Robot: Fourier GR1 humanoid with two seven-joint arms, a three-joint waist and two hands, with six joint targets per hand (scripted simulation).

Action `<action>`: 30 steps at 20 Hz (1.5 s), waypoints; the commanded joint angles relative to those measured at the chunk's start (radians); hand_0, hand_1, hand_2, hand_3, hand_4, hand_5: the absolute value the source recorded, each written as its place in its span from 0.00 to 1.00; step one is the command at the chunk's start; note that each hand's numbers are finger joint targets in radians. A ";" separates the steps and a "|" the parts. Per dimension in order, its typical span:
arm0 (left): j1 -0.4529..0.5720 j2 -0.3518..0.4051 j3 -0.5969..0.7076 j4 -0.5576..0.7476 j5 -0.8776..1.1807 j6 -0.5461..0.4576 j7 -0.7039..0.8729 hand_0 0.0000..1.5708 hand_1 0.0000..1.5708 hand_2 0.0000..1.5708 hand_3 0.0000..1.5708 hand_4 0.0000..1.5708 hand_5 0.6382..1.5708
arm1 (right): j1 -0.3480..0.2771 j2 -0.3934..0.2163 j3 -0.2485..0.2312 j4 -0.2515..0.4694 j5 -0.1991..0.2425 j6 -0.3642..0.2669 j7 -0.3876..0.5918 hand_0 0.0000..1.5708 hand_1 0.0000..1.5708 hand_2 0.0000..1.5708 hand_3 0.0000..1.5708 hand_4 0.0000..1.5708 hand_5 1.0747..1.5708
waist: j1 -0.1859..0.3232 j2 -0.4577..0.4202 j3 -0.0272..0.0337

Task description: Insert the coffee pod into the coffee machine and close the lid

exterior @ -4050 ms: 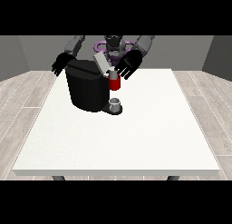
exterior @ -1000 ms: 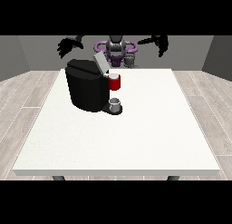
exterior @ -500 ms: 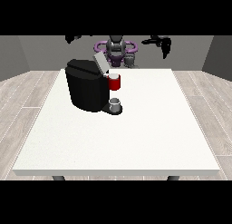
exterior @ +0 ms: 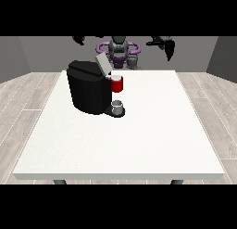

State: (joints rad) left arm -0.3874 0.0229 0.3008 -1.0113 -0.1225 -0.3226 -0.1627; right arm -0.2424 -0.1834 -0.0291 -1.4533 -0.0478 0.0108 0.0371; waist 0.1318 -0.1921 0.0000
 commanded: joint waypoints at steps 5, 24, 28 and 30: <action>0.103 -0.007 -0.047 -0.199 0.075 0.019 0.070 0.00 0.00 0.00 0.00 0.00 1.00 | -0.078 0.036 -0.002 0.056 0.002 0.014 -0.001 0.00 0.00 0.00 0.00 0.00 1.00 | 0.003 0.079 0.0002; 0.146 0.058 -0.092 -0.359 0.150 0.091 0.099 0.00 0.00 0.00 0.00 0.00 1.00 | -0.313 0.026 -0.033 0.290 0.034 0.061 -0.033 0.00 0.00 0.00 0.00 0.00 1.00 | -0.025 0.216 0.0000; 0.123 0.072 -0.106 -0.367 0.151 0.084 0.106 0.00 0.00 0.00 0.00 0.00 1.00 | -0.368 0.038 -0.038 0.353 0.066 0.029 -0.094 0.00 0.00 0.00 0.00 0.00 1.00 | -0.002 0.264 0.0000; 0.109 0.107 -0.078 -0.341 0.160 0.081 0.098 0.00 0.00 0.00 0.00 0.00 1.00 | -0.410 0.041 -0.045 0.340 0.052 0.025 -0.032 0.00 0.00 0.00 0.00 0.00 1.00 | -0.016 0.253 -0.0001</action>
State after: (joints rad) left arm -0.2560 0.0837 0.1950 -1.3720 0.0163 -0.2279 -0.0652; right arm -0.5921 -0.1561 -0.0774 -1.1307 -0.0045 0.0518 -0.0321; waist 0.1190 0.0489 -0.0008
